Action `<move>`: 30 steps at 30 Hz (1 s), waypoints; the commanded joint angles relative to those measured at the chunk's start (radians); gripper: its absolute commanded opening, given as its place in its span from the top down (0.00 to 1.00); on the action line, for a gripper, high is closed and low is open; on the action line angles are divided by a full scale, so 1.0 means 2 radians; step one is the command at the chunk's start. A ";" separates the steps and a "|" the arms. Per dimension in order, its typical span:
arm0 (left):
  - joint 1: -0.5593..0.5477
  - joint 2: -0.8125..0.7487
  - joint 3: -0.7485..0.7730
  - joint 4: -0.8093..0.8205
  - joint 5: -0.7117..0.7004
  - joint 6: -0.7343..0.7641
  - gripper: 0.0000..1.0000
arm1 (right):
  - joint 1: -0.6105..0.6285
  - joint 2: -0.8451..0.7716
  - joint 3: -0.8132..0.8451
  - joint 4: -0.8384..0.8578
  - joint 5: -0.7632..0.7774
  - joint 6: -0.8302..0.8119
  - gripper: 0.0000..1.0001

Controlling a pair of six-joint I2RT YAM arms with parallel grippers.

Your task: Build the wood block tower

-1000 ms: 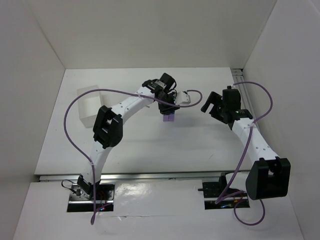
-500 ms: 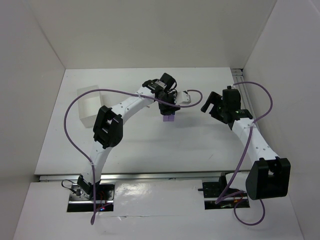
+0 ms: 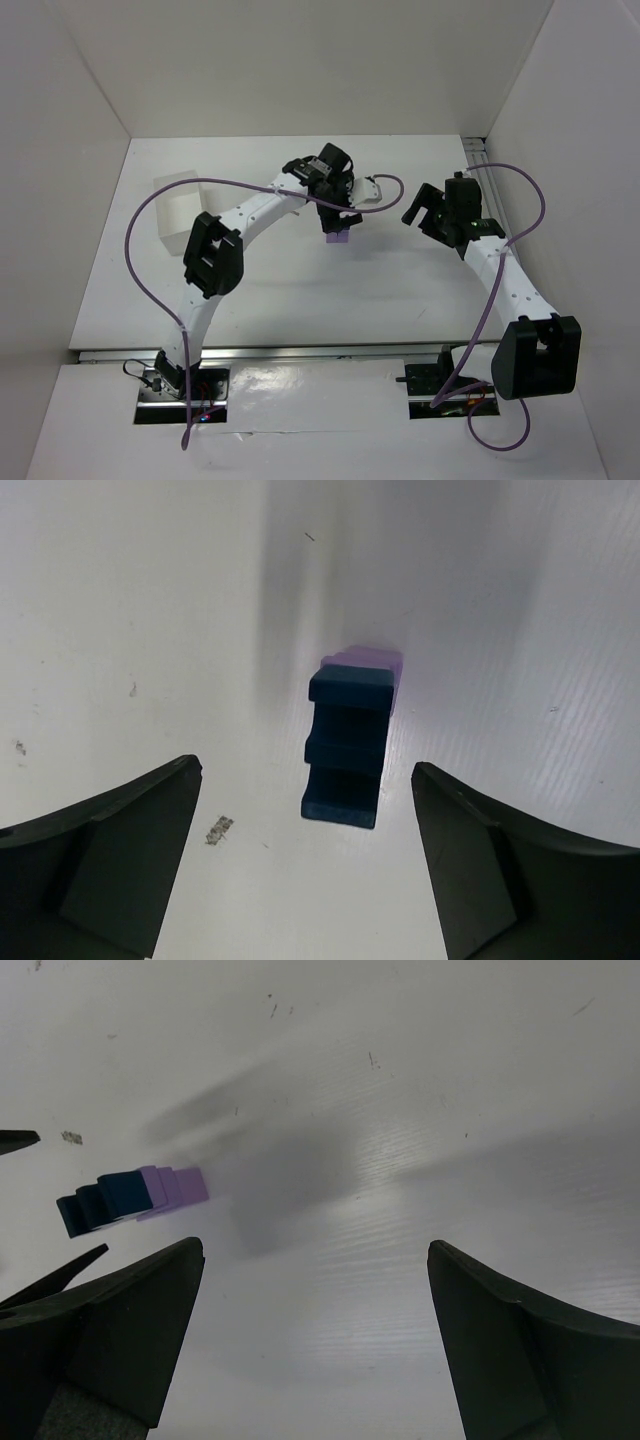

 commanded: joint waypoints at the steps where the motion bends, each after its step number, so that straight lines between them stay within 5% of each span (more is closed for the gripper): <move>1: -0.002 -0.058 -0.006 0.025 -0.005 -0.014 0.00 | -0.004 -0.001 0.000 0.020 -0.004 0.003 0.00; 8: 0.012 -0.147 -0.054 0.075 -0.015 -0.069 0.00 | -0.004 -0.005 0.005 0.006 -0.004 0.003 0.00; 16: 0.057 -0.233 -0.136 0.110 -0.024 -0.212 0.00 | -0.004 0.014 0.028 -0.032 0.007 -0.007 0.00; 22: 0.101 -0.256 -0.165 0.081 -0.024 -0.335 0.00 | 0.036 0.084 0.088 -0.113 0.120 0.009 0.00; 30: 0.113 -0.281 -0.201 0.015 -0.116 -0.367 0.00 | 0.074 0.149 0.129 -0.167 0.197 0.035 0.00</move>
